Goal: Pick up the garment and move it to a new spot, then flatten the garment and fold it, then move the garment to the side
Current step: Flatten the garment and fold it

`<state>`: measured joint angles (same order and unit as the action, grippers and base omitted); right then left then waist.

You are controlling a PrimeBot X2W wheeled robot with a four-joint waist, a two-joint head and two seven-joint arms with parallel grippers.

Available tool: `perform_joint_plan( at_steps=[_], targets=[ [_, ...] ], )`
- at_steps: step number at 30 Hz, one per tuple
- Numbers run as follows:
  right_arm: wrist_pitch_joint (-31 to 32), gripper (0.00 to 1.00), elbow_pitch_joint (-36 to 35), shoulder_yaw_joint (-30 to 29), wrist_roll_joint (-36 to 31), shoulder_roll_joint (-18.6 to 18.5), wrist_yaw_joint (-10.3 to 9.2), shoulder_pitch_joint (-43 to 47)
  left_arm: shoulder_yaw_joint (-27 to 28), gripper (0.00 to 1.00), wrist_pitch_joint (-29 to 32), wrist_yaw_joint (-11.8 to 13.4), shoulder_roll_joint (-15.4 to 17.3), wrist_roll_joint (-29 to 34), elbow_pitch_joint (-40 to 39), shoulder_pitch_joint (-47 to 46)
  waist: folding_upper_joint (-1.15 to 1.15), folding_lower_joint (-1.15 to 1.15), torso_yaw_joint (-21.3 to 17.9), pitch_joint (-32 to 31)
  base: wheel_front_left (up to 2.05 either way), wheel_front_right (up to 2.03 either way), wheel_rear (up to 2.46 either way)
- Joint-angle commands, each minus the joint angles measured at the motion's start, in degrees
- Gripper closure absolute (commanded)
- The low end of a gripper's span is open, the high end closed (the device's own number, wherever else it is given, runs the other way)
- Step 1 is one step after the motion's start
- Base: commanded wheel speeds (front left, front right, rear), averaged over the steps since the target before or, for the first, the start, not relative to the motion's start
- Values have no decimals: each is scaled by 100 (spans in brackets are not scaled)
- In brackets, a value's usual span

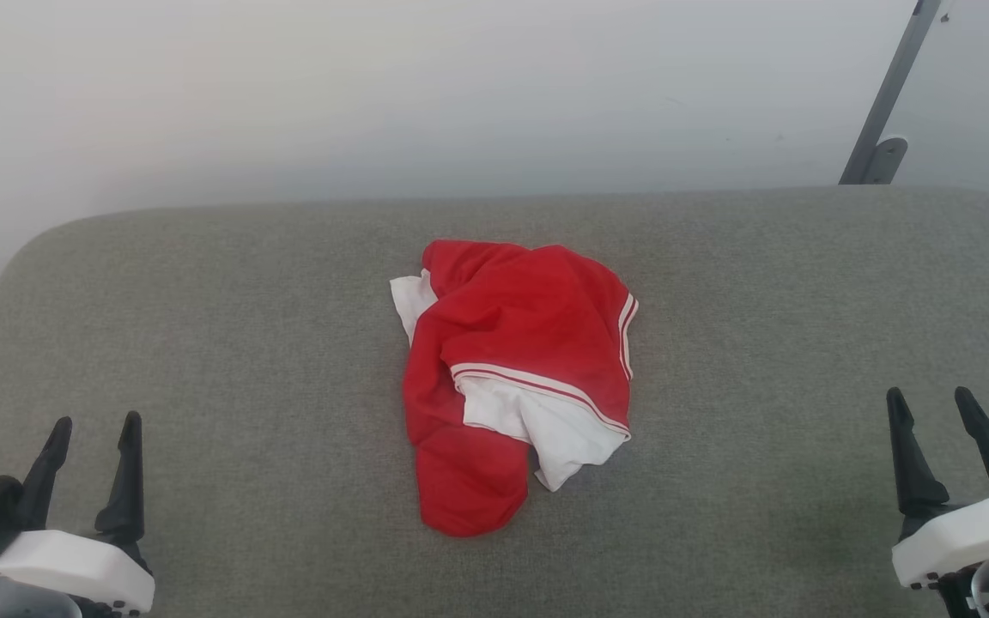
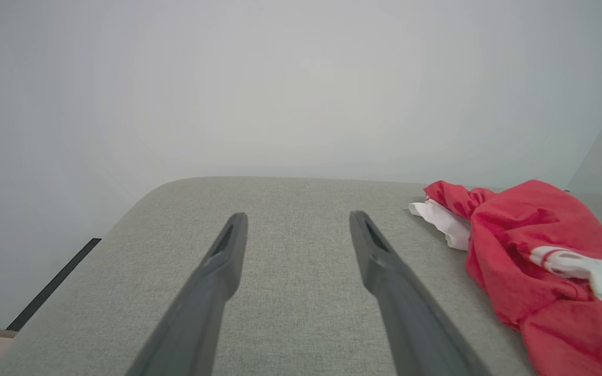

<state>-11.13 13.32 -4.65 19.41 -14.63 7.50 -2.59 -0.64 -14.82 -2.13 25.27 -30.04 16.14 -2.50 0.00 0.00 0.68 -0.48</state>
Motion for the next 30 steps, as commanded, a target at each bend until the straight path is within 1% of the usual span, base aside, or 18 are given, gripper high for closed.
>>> perform_joint_plan(
  at_steps=[1, 8, 13, 17, 22, 30],
  targets=[
    [25, 0, -36, 12, -9, 11, -2, 29, 27, 0, -42, -23, -15, 34, -33, 48, 0, 0, 9, 7, 0, 0, 0],
    [84, 0, -76, 245, 50, -35, -2, -19, -23, 0, -38, -51, -83, 80, -95, -37, 0, 0, 133, 71, 0, 0, 0],
    [219, 0, -130, 656, 161, -93, -2, -184, -107, 0, -39, -33, -151, 98, -148, -209, 0, 0, 348, 237, 0, 0, 0],
    [420, 0, -150, 1123, 316, -198, -2, -386, -217, 0, -39, -60, -220, 137, -157, -402, 0, 0, 576, 443, 0, 0, 0],
    [756, 0, -143, 1750, 612, -422, -2, -689, -388, 0, -41, -109, -361, 191, -104, -686, 0, 0, 885, 762, 0, 0, 0],
    [1588, 0, -188, 2791, 1166, -913, -2, -1194, -528, 0, -44, -207, -589, 307, 30, -1074, 0, 0, 1276, 1213, 0, 0, 0]
  ],
)
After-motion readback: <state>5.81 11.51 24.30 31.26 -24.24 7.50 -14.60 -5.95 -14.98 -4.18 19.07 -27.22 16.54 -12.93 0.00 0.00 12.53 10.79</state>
